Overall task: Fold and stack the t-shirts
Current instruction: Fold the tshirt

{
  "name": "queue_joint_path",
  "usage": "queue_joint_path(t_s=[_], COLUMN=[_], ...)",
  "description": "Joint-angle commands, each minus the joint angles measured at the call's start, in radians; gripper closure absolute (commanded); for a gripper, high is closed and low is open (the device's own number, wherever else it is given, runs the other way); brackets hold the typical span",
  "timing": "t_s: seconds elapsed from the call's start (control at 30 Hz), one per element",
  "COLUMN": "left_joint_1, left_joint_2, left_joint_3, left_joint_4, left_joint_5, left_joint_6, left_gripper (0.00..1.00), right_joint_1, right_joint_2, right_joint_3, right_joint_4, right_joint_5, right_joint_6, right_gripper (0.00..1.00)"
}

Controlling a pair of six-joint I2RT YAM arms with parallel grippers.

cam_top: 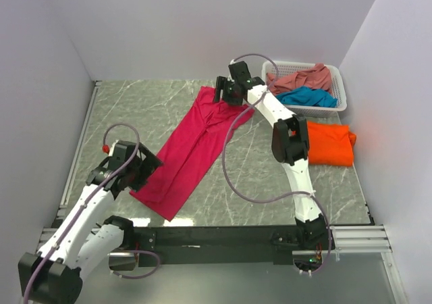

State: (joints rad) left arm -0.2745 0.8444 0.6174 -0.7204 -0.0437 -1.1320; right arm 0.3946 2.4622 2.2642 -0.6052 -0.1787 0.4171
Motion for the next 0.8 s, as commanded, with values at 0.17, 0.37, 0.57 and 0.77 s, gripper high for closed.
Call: queue_joint_path(t_s=[0.17,0.37,0.57,0.77], left_joint_1=[-0.006,-0.071,-0.133,-0.251], left_joint_2=[0.168,0.375,0.449,0.44], left_joint_3=[-0.018,-0.01,-0.038,-0.137], left_joint_4=[0.13,0.182,0.161,0.28], left_joint_5=[0.181,0.231,0.248,0.421], left_joint_6=[0.231,0.276,0.258,0.175], left_gripper=[0.01,0.01,0.01,0.01], right_joint_1=[0.039,0.082,0.081,0.078], right_joint_2=[-0.275,-0.235,-0.134,0.016], right_joint_3=[-0.218,-0.249,-0.18,0.006], right_joint_4=[-0.001,-0.07,-0.105,-0.185], right_joint_5=[0.16,0.168,0.116,0.044], right_joint_6=[0.011,0.017,0.014,-0.076], right_gripper=[0.21,0.21,0.2,0.2])
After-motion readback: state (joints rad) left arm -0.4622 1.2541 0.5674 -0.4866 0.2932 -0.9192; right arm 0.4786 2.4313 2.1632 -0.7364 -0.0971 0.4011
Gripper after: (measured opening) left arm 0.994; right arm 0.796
